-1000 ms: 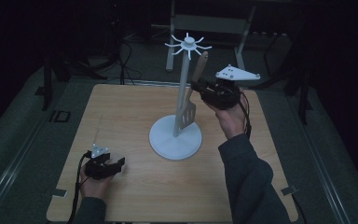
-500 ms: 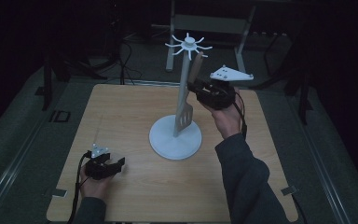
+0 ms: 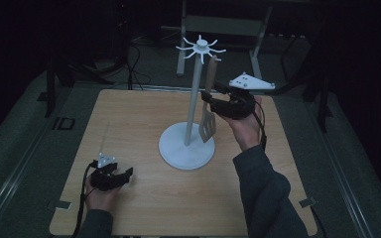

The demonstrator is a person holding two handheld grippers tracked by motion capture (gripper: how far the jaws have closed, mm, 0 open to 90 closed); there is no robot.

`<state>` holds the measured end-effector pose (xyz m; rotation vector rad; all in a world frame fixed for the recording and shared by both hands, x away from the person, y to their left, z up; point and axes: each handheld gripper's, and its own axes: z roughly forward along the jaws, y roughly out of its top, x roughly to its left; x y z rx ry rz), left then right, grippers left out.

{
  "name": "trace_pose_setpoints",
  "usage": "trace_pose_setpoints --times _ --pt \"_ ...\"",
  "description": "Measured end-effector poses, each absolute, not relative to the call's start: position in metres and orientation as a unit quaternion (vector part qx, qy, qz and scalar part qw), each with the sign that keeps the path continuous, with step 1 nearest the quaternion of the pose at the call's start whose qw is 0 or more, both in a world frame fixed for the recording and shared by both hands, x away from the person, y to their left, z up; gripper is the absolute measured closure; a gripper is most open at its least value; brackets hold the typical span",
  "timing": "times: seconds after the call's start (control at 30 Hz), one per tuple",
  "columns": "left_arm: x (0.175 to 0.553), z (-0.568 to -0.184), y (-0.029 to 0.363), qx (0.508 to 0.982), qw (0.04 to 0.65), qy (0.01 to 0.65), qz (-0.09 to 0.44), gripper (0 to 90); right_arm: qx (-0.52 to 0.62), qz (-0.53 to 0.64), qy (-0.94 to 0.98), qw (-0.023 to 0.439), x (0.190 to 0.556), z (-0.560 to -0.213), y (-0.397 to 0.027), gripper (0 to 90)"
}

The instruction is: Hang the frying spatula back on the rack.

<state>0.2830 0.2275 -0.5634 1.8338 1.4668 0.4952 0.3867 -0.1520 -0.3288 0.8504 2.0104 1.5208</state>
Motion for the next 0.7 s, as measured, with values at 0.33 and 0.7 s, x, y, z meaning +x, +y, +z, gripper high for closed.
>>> trace_pose_setpoints --times 0.33,0.7 --pt "0.283 -0.564 0.227 0.712 0.362 0.570 0.193 32.6 0.323 0.551 0.729 0.247 0.382 -0.330 -0.161 32.7" --pt "0.284 -0.564 0.228 0.712 0.362 0.570 0.193 32.6 0.335 0.543 0.732 0.241 0.370 -0.349 -0.184 29.7"
